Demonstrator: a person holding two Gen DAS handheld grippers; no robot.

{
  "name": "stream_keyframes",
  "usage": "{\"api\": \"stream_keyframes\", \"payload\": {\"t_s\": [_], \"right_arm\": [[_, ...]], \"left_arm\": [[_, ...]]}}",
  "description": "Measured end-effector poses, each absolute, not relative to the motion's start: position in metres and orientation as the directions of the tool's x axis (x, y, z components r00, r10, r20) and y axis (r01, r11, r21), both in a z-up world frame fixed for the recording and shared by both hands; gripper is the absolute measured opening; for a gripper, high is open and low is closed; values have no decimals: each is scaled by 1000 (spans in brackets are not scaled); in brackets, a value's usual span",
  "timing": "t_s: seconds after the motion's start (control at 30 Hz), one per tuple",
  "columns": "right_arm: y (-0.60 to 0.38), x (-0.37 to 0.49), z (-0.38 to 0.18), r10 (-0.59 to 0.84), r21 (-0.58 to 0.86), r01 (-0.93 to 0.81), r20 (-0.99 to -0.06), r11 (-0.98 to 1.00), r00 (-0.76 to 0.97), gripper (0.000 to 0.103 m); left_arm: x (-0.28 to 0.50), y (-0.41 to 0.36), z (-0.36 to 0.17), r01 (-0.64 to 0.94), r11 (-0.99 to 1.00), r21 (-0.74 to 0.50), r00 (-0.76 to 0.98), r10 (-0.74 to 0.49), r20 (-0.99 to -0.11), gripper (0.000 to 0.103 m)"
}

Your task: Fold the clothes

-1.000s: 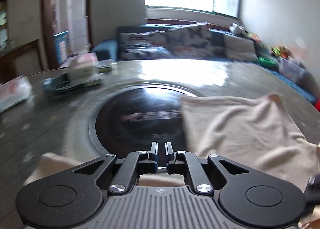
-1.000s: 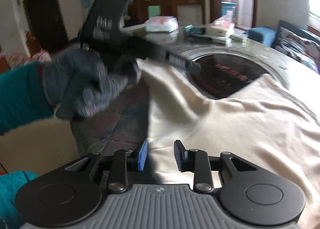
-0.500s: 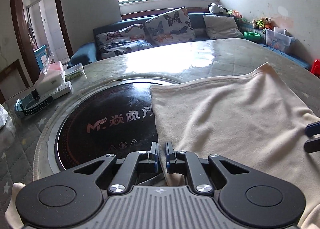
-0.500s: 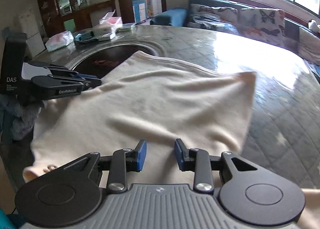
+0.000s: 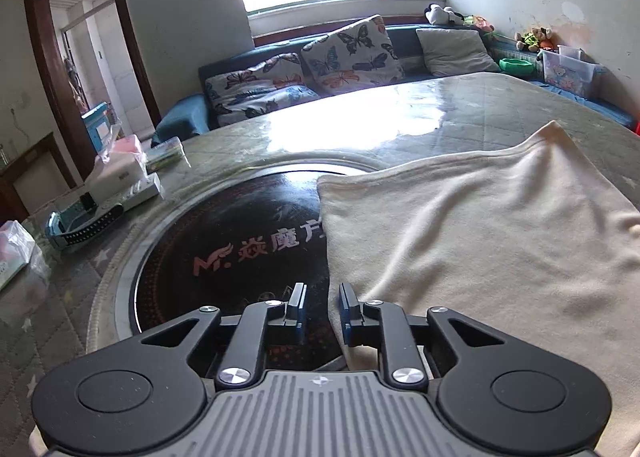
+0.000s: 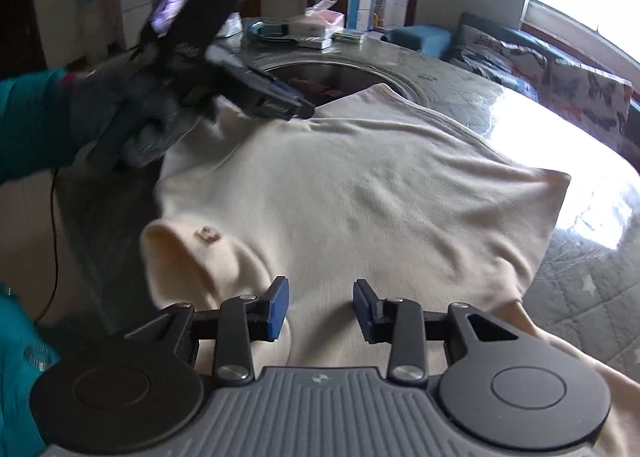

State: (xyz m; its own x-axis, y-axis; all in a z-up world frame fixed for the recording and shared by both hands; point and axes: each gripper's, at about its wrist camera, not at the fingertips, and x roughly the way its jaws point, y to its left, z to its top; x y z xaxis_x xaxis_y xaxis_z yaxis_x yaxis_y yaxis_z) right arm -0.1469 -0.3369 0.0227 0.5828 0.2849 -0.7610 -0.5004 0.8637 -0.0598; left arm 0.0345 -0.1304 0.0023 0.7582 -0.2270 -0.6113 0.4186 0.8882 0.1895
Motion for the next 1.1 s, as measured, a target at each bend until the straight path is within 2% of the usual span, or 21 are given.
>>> {"api": "stream_keyframes", "payload": {"t_s": [0.1, 0.23, 0.43, 0.6, 0.87, 1.1], "right_arm": [[-339, -154, 28, 277, -75, -505, -762, 860, 585, 39], [-357, -140, 45, 282, -33, -444, -731, 895, 621, 39], [-377, -73, 57, 220, -19, -327, -702, 945, 678, 39], [-368, -9, 52, 214, -24, -327, -709, 945, 672, 39], [-337, 74, 20, 187, -43, -331, -755, 943, 629, 38], [-326, 107, 9, 168, -60, -311, -736, 949, 656, 40]], "left_arm": [[26, -132, 8, 417, 888, 193, 771, -233, -593, 20], [-7, -139, 21, 504, 846, 172, 761, -341, -552, 20], [-55, -160, 13, 698, 710, 94, 619, -531, -579, 20], [-75, -167, 6, 801, 599, 7, 487, -644, -589, 20], [-82, -169, -1, 832, 554, -32, 434, -684, -586, 19], [-91, -169, -4, 853, 521, -43, 404, -710, -577, 23]]}}
